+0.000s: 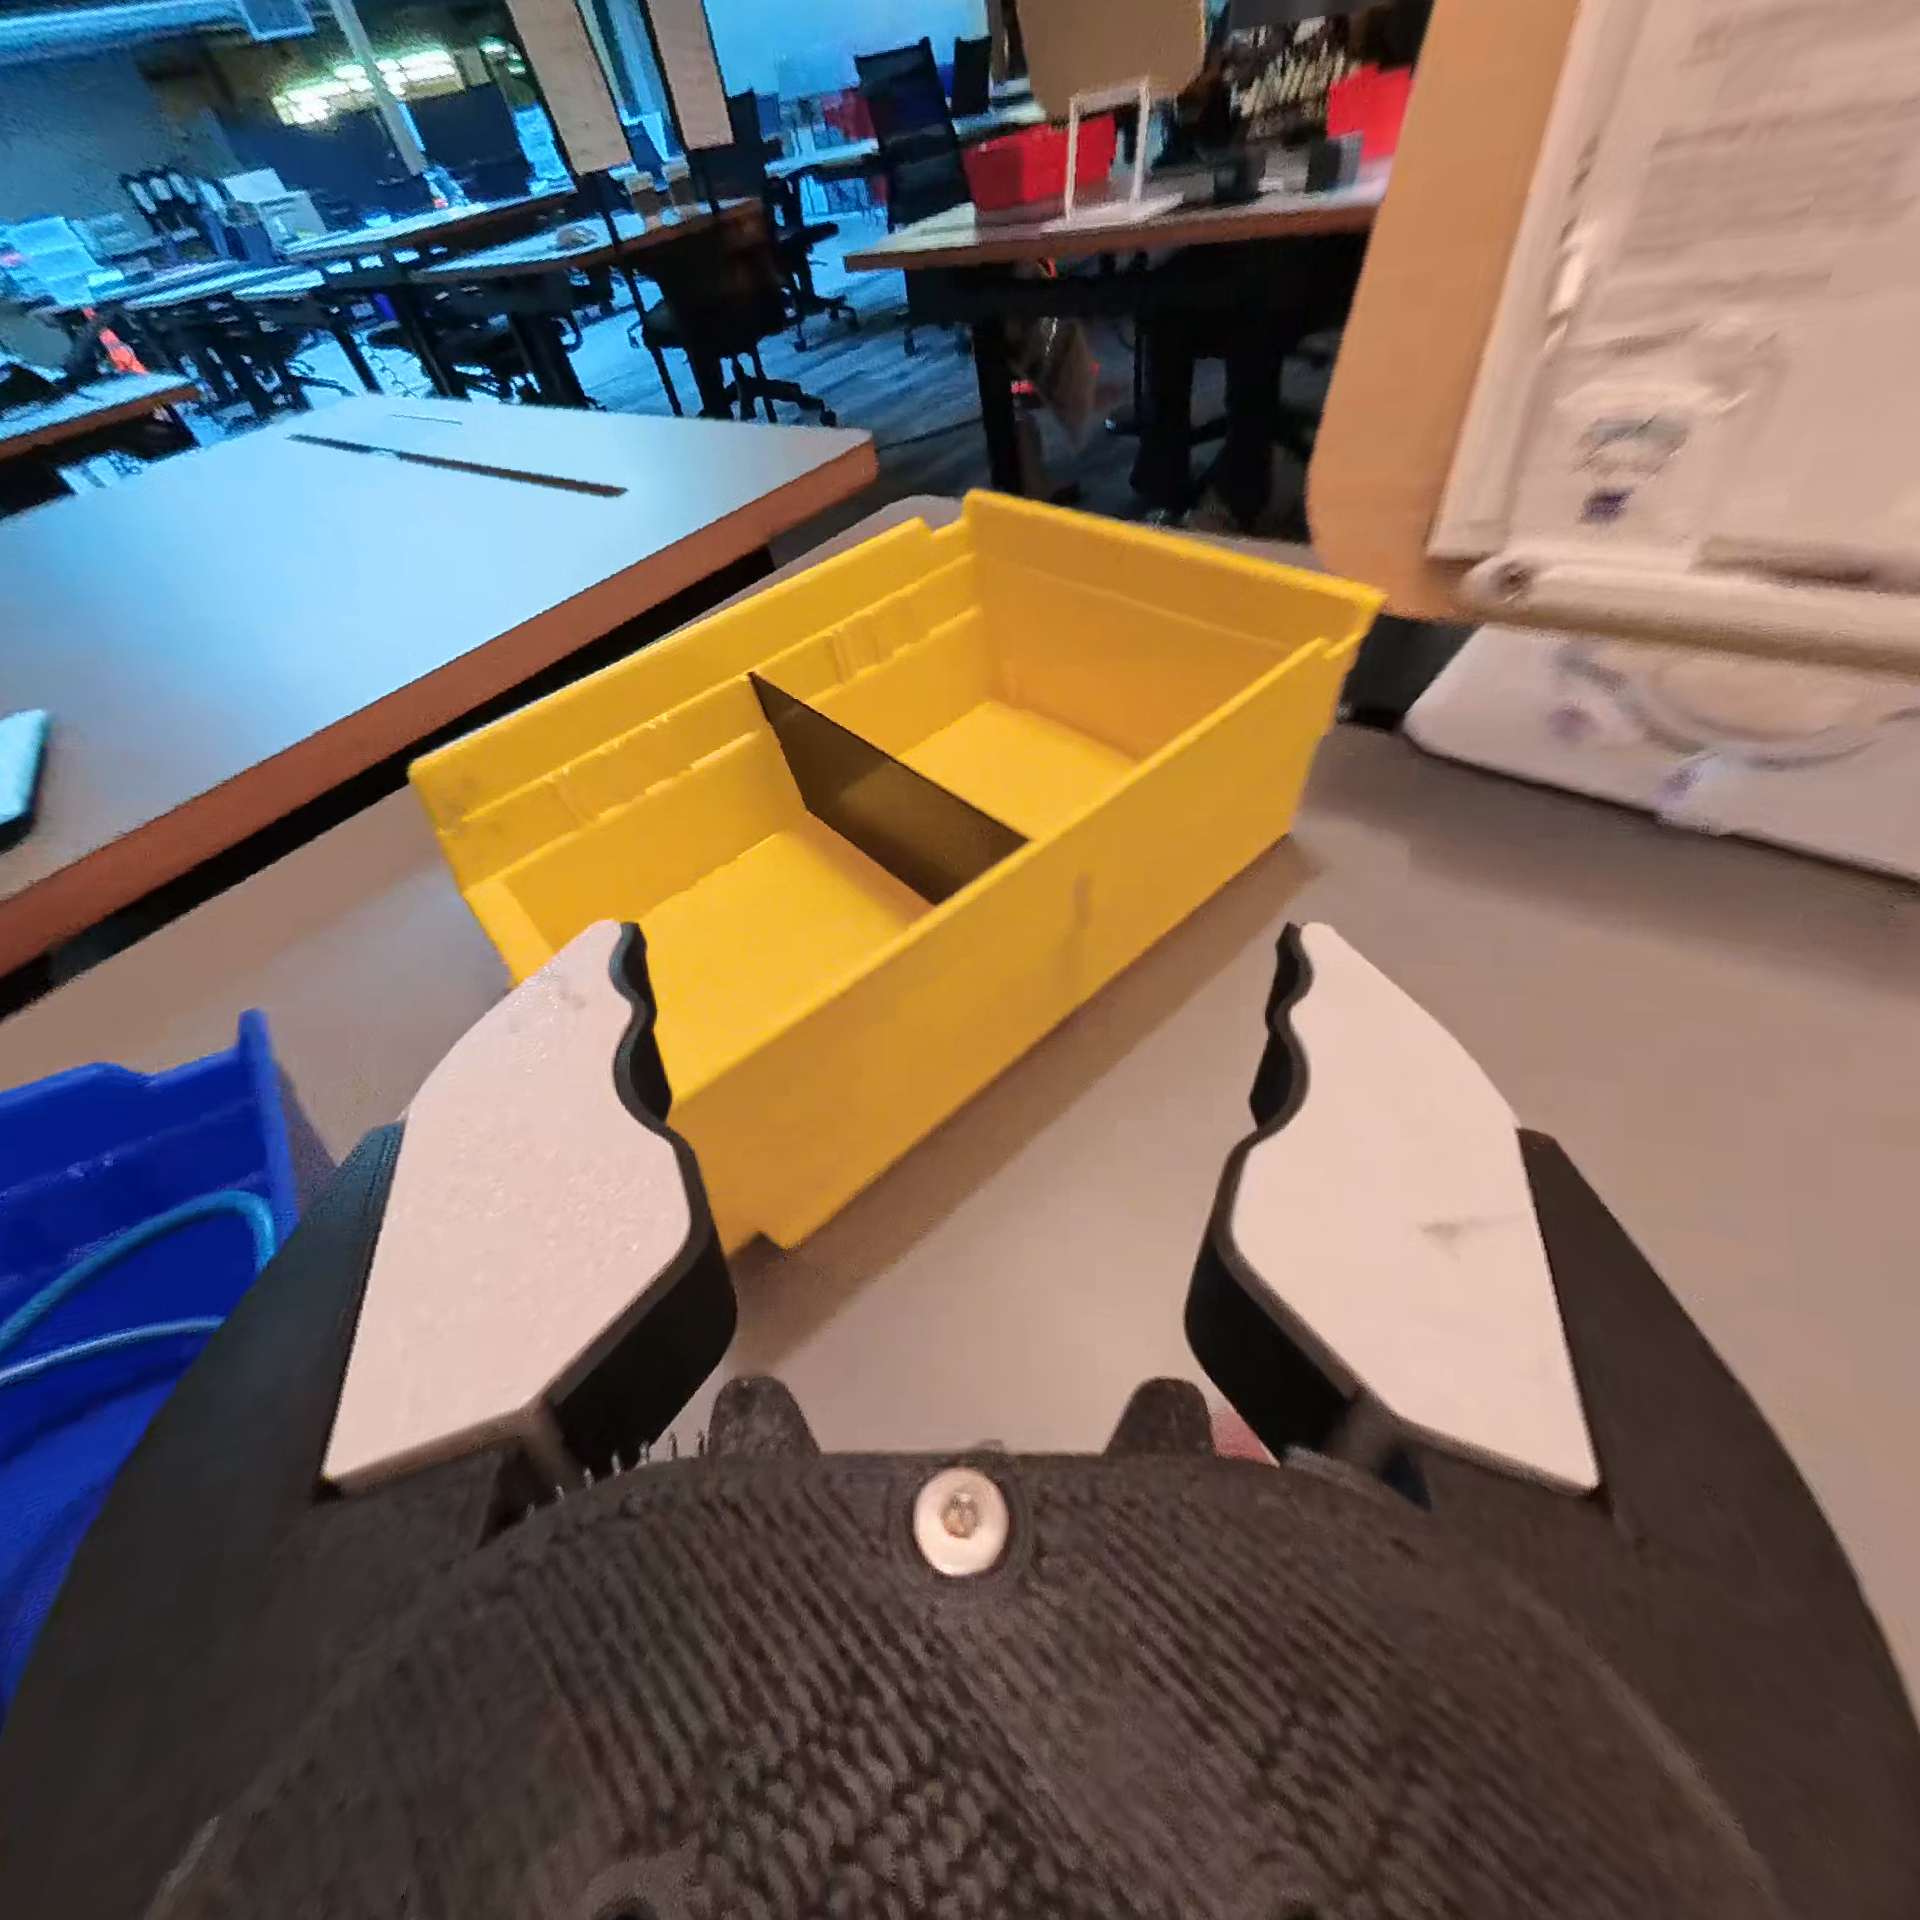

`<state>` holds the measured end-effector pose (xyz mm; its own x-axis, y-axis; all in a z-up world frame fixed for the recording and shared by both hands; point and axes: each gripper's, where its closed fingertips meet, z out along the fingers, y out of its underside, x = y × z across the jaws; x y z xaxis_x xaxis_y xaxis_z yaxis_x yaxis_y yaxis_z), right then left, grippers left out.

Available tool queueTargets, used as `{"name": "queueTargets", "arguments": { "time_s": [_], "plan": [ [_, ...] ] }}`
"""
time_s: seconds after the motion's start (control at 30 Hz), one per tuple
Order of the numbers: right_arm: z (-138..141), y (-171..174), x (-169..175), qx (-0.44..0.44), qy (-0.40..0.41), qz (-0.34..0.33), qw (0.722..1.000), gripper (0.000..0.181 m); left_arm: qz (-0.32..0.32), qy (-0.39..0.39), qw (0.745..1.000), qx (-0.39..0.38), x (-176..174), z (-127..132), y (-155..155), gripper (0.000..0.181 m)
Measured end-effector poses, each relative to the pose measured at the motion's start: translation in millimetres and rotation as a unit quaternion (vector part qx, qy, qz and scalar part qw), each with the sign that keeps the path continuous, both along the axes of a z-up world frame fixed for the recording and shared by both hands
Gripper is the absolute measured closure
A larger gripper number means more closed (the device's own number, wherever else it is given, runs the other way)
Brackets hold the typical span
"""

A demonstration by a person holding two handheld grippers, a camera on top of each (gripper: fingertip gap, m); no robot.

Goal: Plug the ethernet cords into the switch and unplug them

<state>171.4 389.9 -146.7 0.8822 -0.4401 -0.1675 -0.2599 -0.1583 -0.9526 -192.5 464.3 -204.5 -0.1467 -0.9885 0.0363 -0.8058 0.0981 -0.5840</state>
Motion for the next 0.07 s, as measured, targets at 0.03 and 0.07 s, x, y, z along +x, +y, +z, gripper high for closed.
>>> {"name": "queueTargets", "arguments": {
  "time_s": [0.03,0.07],
  "plan": [
    [-6.5,13.1,-5.4,0.0,0.015,0.001,1.0,0.071,0.024,0.003,1.0,0.003,-10.0,0.6,12.5,0.158],
    [-13.7,24.4,-10.1,-0.007,0.021,0.001,1.0,0.074,0.047,0.006,0.999,0.01,-20.0,1.3,26.1,0.158]
  ]
}}
